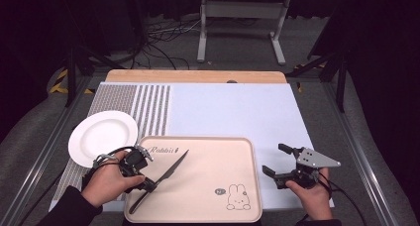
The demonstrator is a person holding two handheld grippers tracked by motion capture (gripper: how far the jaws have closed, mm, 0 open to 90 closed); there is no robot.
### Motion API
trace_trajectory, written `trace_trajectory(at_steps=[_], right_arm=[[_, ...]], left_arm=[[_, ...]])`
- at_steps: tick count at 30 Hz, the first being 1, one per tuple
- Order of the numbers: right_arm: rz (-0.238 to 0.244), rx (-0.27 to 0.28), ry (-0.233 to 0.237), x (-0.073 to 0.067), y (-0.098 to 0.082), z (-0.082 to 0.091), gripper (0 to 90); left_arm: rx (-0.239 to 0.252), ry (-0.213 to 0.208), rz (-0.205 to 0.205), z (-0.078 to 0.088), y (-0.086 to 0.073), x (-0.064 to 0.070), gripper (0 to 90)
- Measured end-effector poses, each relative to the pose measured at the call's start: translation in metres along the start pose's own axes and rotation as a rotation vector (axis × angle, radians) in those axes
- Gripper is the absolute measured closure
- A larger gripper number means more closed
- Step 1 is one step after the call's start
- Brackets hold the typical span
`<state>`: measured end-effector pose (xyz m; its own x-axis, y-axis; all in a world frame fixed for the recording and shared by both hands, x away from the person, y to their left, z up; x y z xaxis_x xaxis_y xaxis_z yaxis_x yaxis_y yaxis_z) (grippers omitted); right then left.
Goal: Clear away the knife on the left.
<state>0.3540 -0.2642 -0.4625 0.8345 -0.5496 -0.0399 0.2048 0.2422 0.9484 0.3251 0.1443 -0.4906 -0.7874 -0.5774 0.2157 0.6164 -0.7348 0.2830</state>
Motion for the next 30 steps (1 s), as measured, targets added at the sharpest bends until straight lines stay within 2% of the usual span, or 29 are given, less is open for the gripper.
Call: trace_trajectory(at_steps=[2,8,16,30], right_arm=[[-0.002,0.002,0.0,0.0,0.0,0.0,3.0],[-0.001,0.0,0.002,0.0,0.0,0.0,2.9],[-0.002,0.001,0.005,0.0,0.0,0.0,2.9],[-0.006,0.002,0.006,0.0,0.0,0.0,2.9]], left_arm=[[-0.003,0.001,-0.008,-0.001,0.0,-0.001,80.0],[0.0,0.002,0.005,-0.005,-0.001,-0.002,79.9],[-0.022,-0.003,0.024,-0.009,-0.002,-0.001,79.8],[-0.038,-0.004,0.03,-0.018,-0.003,-0.003,79.6]])
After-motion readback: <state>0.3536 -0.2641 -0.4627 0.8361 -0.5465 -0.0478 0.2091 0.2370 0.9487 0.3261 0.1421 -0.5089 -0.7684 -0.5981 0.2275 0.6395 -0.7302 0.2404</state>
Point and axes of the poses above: each handheld gripper's, and its own axes: z roughly backward along the jaws, y roughly out of its top, x roughly to its right, the point moved 7 cm from there along -z, roughly forward along the jaws, and after that the axes turned 10 degrees about y, right-handed, at the moved point
